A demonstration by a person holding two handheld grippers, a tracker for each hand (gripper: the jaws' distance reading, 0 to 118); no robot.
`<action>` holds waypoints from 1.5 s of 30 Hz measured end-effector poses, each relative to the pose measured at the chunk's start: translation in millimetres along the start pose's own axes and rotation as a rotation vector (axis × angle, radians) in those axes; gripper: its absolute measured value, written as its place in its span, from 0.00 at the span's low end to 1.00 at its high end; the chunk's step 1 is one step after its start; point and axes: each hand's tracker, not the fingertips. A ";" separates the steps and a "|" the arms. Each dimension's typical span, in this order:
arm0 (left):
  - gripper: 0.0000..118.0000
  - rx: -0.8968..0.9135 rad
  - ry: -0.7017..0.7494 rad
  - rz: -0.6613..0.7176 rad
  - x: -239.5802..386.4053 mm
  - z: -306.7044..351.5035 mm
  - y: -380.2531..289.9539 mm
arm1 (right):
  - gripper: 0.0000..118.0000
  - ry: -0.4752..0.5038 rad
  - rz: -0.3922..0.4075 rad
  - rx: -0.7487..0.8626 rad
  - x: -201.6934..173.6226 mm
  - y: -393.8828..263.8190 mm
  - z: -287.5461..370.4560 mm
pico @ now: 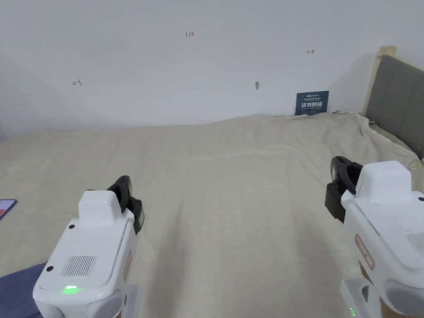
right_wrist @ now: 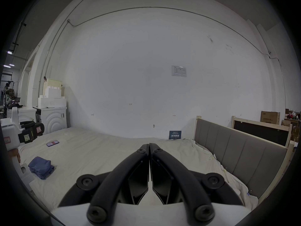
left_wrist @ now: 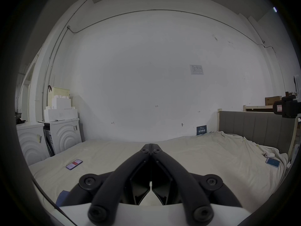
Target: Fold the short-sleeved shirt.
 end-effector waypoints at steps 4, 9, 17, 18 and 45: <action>0.00 0.004 0.000 -0.001 0.1 0.8 0.8 | 0.00 -0.002 -0.006 0.003 0.6 -0.5 -0.2; 0.00 0.006 -0.003 -0.004 0.0 1.5 1.2 | 0.00 0.003 -0.003 -0.001 0.3 -0.1 0.9; 0.00 0.000 -0.004 -0.003 -0.8 2.0 0.1 | 0.00 0.001 0.001 -0.001 -0.3 -0.3 1.5; 0.00 -0.001 -0.005 -0.004 -1.0 2.0 -0.1 | 0.00 0.004 -0.003 -0.001 0.0 -0.4 1.4; 0.85 -0.001 0.018 0.001 -3.9 0.0 -3.3 | 0.81 -0.010 0.007 0.023 -0.3 0.1 5.1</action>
